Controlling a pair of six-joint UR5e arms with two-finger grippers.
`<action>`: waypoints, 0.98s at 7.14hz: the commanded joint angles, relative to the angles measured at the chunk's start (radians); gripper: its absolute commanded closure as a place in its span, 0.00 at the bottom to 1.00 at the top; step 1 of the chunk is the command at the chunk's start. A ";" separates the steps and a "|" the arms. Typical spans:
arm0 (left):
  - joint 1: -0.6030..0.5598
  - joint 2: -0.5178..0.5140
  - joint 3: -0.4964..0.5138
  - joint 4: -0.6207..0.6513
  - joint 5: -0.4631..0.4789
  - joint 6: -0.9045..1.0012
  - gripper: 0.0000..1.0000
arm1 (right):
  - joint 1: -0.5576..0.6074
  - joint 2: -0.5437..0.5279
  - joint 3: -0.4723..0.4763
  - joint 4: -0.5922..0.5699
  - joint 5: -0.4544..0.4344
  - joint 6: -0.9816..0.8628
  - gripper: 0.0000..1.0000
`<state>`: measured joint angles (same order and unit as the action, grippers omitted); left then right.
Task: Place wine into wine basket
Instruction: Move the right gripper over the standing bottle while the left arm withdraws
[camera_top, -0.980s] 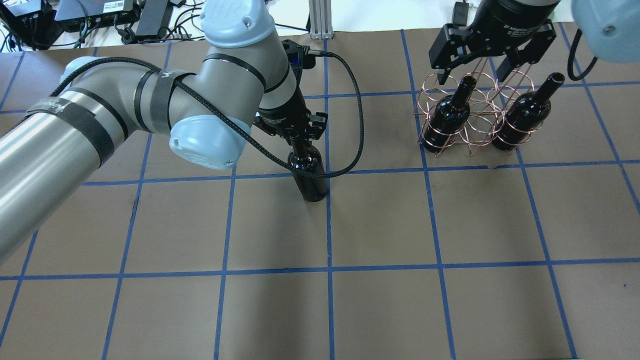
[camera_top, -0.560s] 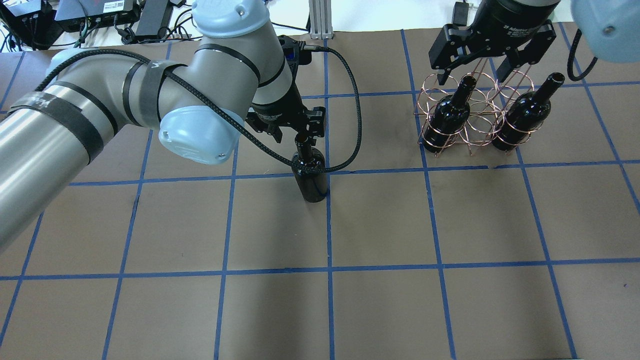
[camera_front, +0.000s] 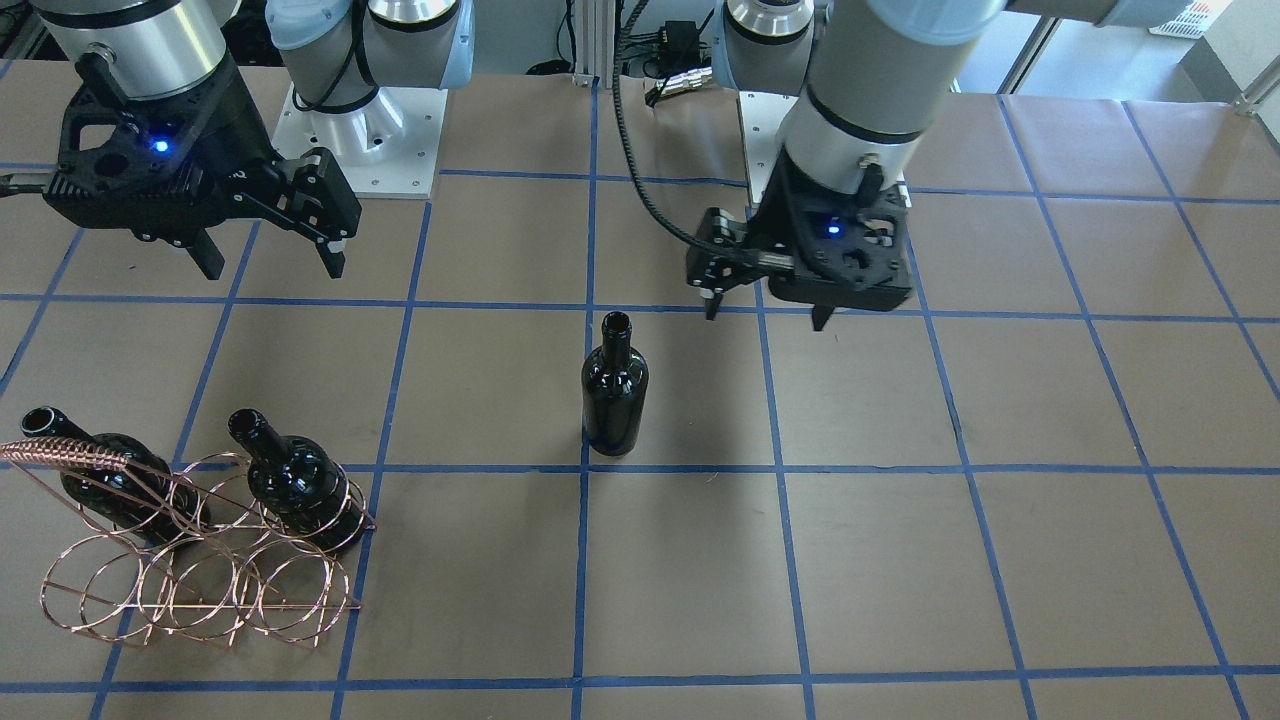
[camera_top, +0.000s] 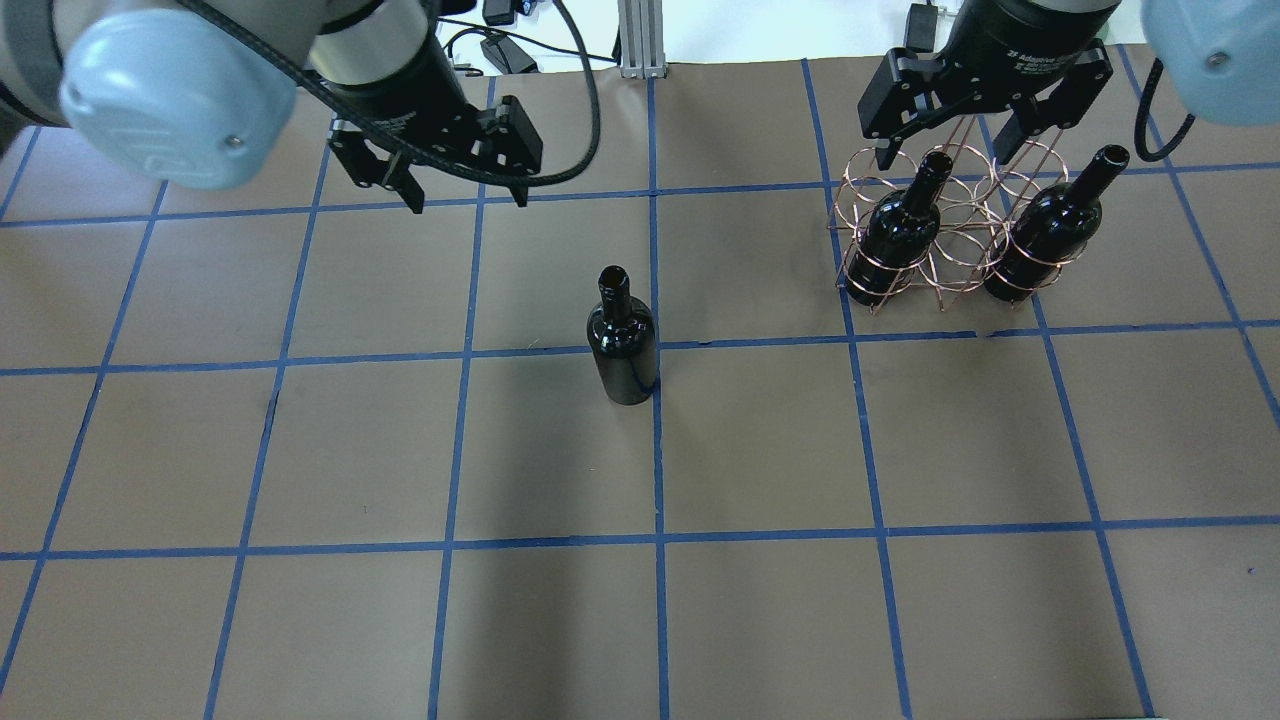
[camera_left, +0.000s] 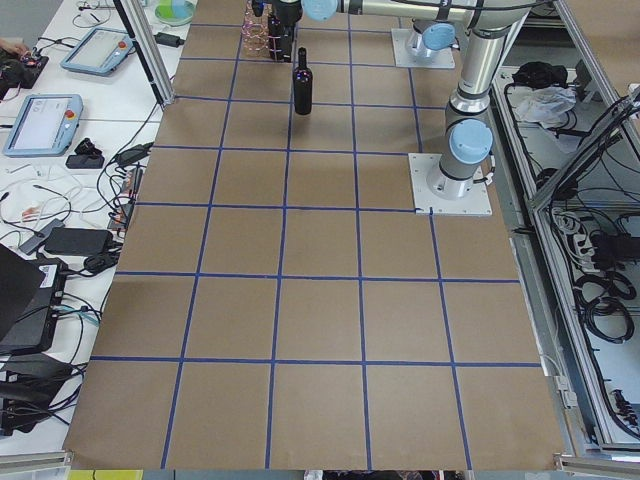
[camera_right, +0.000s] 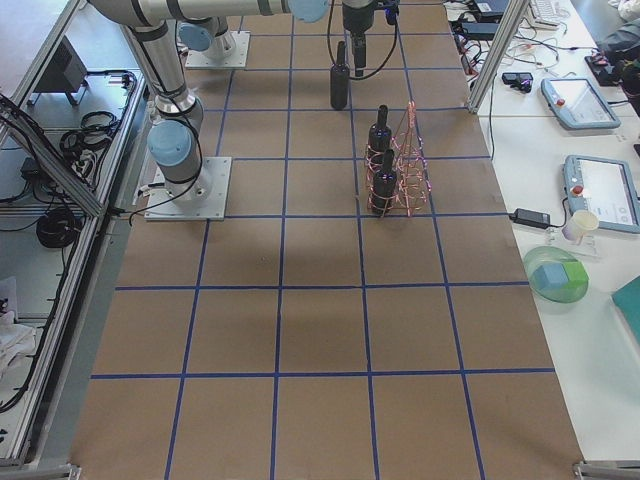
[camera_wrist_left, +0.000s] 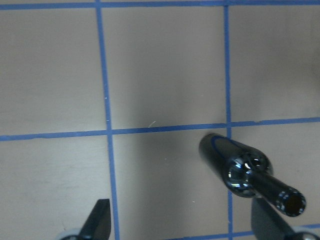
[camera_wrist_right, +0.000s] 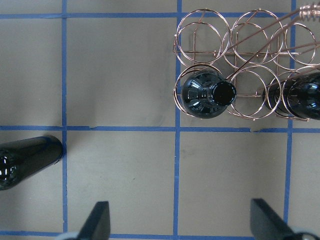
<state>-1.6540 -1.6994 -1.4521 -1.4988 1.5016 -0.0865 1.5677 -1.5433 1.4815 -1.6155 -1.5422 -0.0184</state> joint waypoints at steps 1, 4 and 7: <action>0.176 0.010 0.012 -0.023 0.051 0.101 0.00 | 0.000 0.002 -0.003 -0.014 -0.004 0.000 0.00; 0.241 0.015 0.006 -0.040 0.055 0.151 0.00 | 0.059 0.070 -0.061 -0.044 0.010 0.159 0.00; 0.243 0.001 0.006 -0.051 0.043 0.149 0.00 | 0.265 0.149 -0.075 -0.124 -0.007 0.325 0.00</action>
<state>-1.4126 -1.6894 -1.4464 -1.5489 1.5499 0.0637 1.7582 -1.4271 1.4112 -1.7114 -1.5409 0.2559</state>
